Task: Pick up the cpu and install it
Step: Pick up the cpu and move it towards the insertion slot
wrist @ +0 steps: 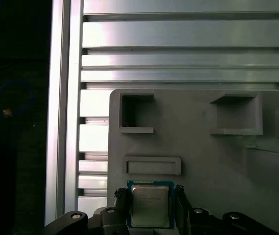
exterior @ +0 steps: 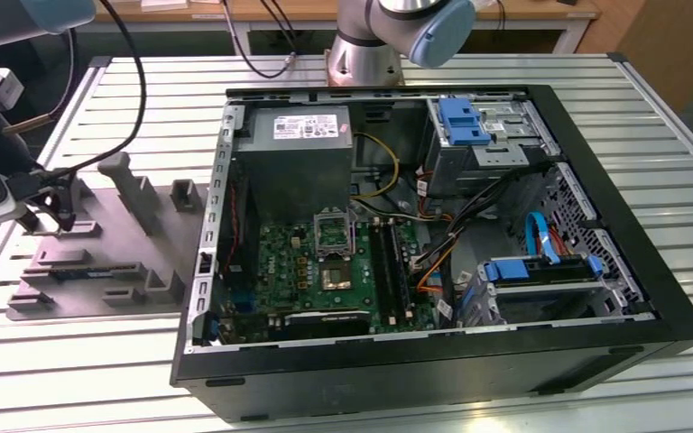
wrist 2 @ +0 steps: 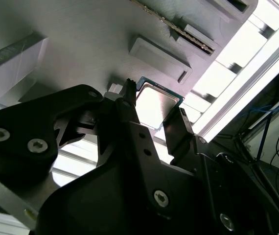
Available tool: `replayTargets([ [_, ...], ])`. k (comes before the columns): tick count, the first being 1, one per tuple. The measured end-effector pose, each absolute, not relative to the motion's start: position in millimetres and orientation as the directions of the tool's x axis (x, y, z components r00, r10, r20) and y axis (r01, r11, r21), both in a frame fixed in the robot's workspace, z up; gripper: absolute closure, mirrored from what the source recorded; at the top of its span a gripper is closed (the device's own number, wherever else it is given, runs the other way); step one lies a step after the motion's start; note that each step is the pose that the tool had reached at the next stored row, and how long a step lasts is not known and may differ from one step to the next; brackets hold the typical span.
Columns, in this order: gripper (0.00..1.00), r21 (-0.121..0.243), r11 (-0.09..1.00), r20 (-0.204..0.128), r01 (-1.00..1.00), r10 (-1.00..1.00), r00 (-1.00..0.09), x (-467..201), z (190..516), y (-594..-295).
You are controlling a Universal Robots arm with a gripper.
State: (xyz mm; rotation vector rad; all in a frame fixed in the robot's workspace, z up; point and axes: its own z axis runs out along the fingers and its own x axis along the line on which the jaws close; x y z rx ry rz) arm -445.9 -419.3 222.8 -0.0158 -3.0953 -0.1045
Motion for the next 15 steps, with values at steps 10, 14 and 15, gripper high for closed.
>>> replayTargets([
  [10,0.53,0.067,0.998,0.045,0.012,0.009,-0.999,-445.9,226.3,-419.3],
  [14,0.53,0.067,0.998,0.045,0.012,0.009,-0.999,-445.9,227.9,-419.4],
  [15,0.53,0.067,0.998,0.045,0.012,0.009,-0.999,-445.9,228.3,-419.3],
])
